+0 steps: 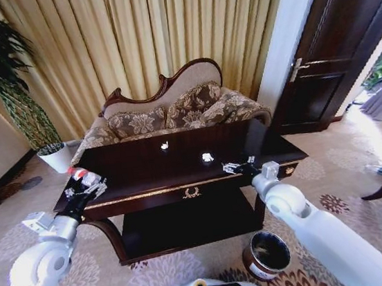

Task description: Move to the front of the table and place the trash on the table into the trash bin.

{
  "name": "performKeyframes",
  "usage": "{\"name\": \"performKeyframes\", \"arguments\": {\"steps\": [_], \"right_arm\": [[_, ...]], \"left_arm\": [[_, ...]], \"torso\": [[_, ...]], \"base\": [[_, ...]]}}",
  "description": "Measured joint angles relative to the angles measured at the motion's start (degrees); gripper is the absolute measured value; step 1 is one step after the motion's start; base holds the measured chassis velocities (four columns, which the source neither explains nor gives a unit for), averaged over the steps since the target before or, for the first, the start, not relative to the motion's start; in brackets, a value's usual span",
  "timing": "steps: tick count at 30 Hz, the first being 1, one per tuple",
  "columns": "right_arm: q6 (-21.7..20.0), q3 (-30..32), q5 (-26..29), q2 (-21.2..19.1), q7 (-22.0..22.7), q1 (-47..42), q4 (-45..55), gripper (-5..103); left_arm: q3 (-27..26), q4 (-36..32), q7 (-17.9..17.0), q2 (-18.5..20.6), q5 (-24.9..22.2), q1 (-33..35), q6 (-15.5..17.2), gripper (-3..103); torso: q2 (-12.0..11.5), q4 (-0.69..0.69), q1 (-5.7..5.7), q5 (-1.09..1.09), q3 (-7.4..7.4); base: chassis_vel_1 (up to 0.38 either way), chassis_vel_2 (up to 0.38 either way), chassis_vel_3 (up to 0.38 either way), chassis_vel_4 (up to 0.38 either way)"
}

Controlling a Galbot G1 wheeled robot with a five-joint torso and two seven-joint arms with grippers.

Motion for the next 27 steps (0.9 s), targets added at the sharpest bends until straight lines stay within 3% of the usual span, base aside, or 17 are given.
{"name": "performKeyframes", "arguments": {"steps": [4,13,27], "right_arm": [[-2.4,-3.0,3.9,-0.2,3.7,4.0,-1.1,100],[-3.7,-8.4,11.3,0.8,7.9,12.2,-2.6,100],[-3.8,-16.3,13.6,3.1,10.7,20.2,-5.9,100]], "left_arm": [[0.0,-0.2,0.0,-0.1,0.0,0.2,0.1,100],[-0.2,-0.3,0.0,-0.5,0.2,0.6,0.1,100],[0.1,-0.4,-0.1,-0.6,1.0,0.7,0.2,100]], "torso": [[0.0,-0.01,0.08,0.01,0.04],[0.0,0.0,0.05,-0.01,0.01],[0.0,0.0,0.05,-0.01,0.02]], "base": [[0.0,0.0,0.0,0.0],[0.0,0.0,0.0,0.0],[0.0,0.0,0.0,0.0]]}}
